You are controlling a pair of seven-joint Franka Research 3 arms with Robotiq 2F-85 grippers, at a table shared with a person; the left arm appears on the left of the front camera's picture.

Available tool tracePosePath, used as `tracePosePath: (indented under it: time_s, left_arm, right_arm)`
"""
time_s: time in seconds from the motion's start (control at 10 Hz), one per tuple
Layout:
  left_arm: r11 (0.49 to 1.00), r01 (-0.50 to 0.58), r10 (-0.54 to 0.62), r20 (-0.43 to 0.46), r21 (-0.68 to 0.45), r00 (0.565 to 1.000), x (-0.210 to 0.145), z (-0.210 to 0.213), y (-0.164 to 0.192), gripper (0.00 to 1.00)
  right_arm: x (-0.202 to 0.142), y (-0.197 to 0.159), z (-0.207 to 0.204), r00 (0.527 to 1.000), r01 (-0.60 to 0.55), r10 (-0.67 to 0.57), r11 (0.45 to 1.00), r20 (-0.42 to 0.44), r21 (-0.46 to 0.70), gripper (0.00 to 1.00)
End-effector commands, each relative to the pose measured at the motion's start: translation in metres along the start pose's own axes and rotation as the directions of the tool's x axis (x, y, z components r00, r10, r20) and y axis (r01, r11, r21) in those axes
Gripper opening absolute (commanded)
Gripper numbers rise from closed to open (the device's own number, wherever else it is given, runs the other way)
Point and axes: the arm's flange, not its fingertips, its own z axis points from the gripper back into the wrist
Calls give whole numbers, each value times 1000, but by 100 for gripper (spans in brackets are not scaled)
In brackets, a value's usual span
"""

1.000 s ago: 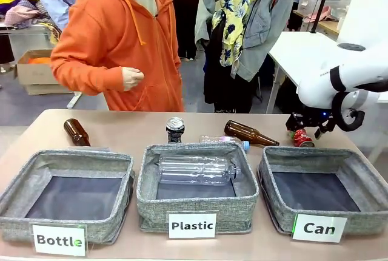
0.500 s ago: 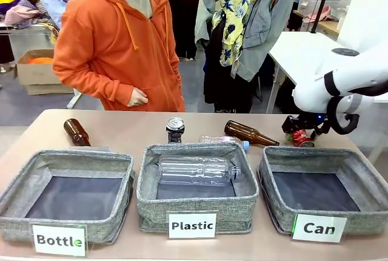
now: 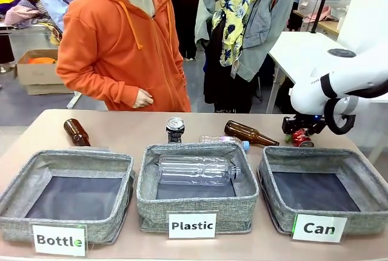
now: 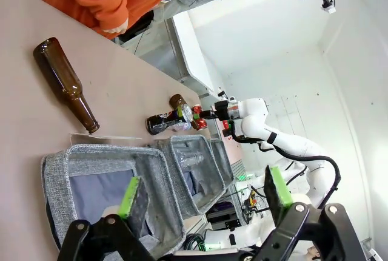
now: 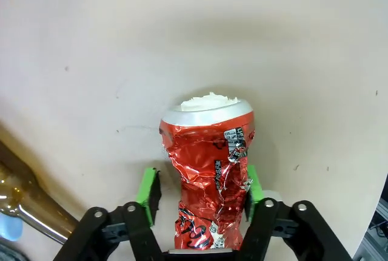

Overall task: Sort the can waste into the basket.
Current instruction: Pick up the can waste from the table and place it in the right Fabric basket.

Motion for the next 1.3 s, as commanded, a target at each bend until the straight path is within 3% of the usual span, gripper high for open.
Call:
tracePosePath:
  time_s: [0.0, 0.1, 0.3, 0.8, 1.0, 1.2]
  left_arm:
    - [1000, 24, -24, -1, -12, 1000, 0, 1, 0, 100]
    - [1000, 24, -24, -1, -12, 1000, 0, 1, 0, 100]
    - [1000, 24, -24, -1, -12, 1000, 0, 1, 0, 100]
    - [1000, 24, -24, -1, -12, 1000, 0, 1, 0, 100]
    - [1000, 24, -24, -1, -12, 1000, 0, 1, 0, 100]
    - [1000, 24, -24, -1, -12, 1000, 0, 1, 0, 100]
  right_arm:
    - [-5, 6, -1, 1000, 23, -22, 999, 22, -37, 0]
    - [-5, 6, 0, 999, 23, -22, 999, 25, -34, 18]
    - [-7, 7, 2, 999, 18, -16, 999, 30, -38, 0]
    - [-12, 5, 24, 997, 6, -3, 999, 80, -36, 0]
    - [-20, -2, 72, 991, -44, 46, 999, 123, -19, 0]
    - [-52, 0, 144, 980, -196, 197, 980, 36, -23, 0]
